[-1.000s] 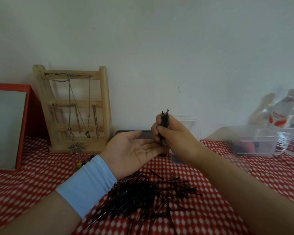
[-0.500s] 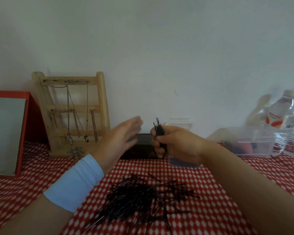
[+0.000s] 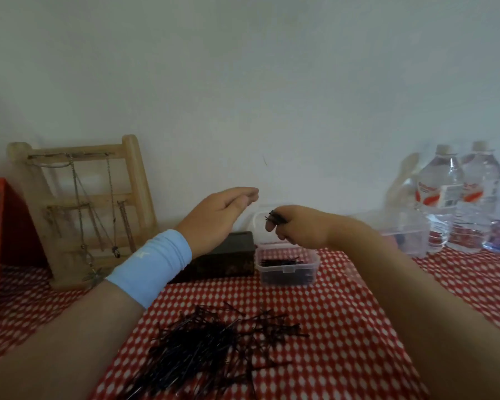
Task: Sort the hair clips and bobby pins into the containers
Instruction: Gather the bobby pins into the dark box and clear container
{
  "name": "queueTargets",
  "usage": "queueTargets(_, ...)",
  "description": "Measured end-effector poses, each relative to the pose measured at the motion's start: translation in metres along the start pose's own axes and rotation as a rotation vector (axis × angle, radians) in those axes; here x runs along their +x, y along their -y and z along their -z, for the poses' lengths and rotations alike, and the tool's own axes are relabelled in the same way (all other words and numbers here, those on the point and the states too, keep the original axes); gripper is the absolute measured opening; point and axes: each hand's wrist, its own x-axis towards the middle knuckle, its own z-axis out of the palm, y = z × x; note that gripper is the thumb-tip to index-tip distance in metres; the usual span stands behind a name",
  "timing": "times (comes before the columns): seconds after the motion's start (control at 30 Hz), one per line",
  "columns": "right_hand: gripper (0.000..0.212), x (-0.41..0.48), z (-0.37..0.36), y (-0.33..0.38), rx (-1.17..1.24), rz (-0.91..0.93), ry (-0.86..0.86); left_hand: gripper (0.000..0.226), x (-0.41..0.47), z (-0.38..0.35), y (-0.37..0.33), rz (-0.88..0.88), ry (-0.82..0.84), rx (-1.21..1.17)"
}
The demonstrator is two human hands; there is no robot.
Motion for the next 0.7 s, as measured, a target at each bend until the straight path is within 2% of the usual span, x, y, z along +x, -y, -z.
queueTargets(0.07,0.035,0.005,-0.002,-0.010,-0.233,-0.018,-0.007,0.034,0.008,-0.006,0.005,-0.002,0.025,0.200)
queueTargets(0.13,0.032,0.009,-0.009,-0.018,-0.364,-0.017,0.021,0.034,0.013,-0.016,0.009,0.015,0.076,0.306)
queueTargets(0.2,0.032,0.009,-0.012,-0.020,-0.384,-0.013,0.073,0.034,0.016,-0.027,0.012,0.028,0.103,0.349)
queueTargets(0.27,0.047,0.004,-0.007,-0.020,-0.349,-0.009,0.118,0.035,0.016,-0.036,0.016,0.039,0.112,0.385)
queueTargets(0.33,0.052,0.001,0.003,-0.020,-0.331,0.002,0.089,0.035,0.014,-0.040,0.022,0.045,0.106,0.414)
queueTargets(0.43,0.041,-0.003,0.014,-0.021,-0.283,0.021,0.030,0.032,0.010,-0.045,0.028,0.006,0.094,0.448)
queueTargets(0.53,0.030,-0.003,0.012,-0.023,-0.298,0.001,0.054,0.030,0.006,-0.050,0.027,-0.051,0.125,0.496)
queueTargets(0.63,0.034,-0.001,0.002,-0.025,-0.417,-0.038,0.137,0.030,0.003,-0.058,0.029,-0.101,0.228,0.562)
queueTargets(0.7,0.037,0.000,0.000,-0.026,-0.468,-0.051,0.174,0.040,0.000,-0.064,0.033,-0.141,0.313,0.664)
